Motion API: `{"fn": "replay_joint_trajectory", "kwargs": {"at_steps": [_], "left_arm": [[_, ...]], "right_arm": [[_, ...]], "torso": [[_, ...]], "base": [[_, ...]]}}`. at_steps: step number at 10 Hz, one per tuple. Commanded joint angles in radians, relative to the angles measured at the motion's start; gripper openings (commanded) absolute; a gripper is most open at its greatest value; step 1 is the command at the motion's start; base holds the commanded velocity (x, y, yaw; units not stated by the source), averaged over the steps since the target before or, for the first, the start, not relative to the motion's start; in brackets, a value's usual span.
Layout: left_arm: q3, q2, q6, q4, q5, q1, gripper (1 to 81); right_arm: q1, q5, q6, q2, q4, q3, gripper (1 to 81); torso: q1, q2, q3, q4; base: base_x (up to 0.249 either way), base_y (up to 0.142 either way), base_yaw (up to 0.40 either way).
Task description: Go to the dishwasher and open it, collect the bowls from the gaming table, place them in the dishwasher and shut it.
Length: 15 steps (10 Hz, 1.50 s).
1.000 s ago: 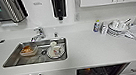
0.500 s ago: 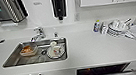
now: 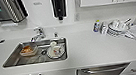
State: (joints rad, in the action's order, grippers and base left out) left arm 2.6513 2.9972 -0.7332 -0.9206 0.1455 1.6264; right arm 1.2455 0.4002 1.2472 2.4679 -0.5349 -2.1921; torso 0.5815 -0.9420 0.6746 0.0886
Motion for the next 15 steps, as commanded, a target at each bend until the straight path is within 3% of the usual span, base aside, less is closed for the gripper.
{"fn": "replay_joint_trajectory", "kwargs": {"at_steps": [1,4,9,12,15], "left_arm": [[0.016,0.013,-0.002,0.0,-0.047,0.01,81.1],[0.108,0.062,-0.003,0.003,-0.047,-0.006,81.1],[0.205,0.065,-0.006,0.037,-0.052,-0.053,81.1],[0.22,0.043,-0.008,0.037,-0.051,-0.084,81.1],[0.22,0.03,-0.008,0.08,-0.052,-0.11,81.1]], "right_arm": [[0.105,0.005,-0.008,0.096,-0.305,-0.222,81.1],[0.171,0.009,-0.011,0.188,-0.49,-0.383,81.1],[0.256,0.006,-0.012,0.311,-0.685,-0.619,81.1],[0.296,-0.015,-0.012,0.347,-0.77,-0.656,81.1],[0.319,-0.024,-0.011,0.381,-0.774,-0.672,81.1]], "torso": [[0.0,0.0,0.0,0.0],[0.0,0.0,0.0,0.0],[0.0,0.0,0.0,0.0],[0.0,0.0,0.0,0.0],[0.0,-0.001,0.0,0.0]], "base": [[0.0,0.0,0.0],[0.0,0.0,0.0],[0.0,0.0,0.0],[0.0,0.0,0.0],[0.0,0.0,0.0]]}}
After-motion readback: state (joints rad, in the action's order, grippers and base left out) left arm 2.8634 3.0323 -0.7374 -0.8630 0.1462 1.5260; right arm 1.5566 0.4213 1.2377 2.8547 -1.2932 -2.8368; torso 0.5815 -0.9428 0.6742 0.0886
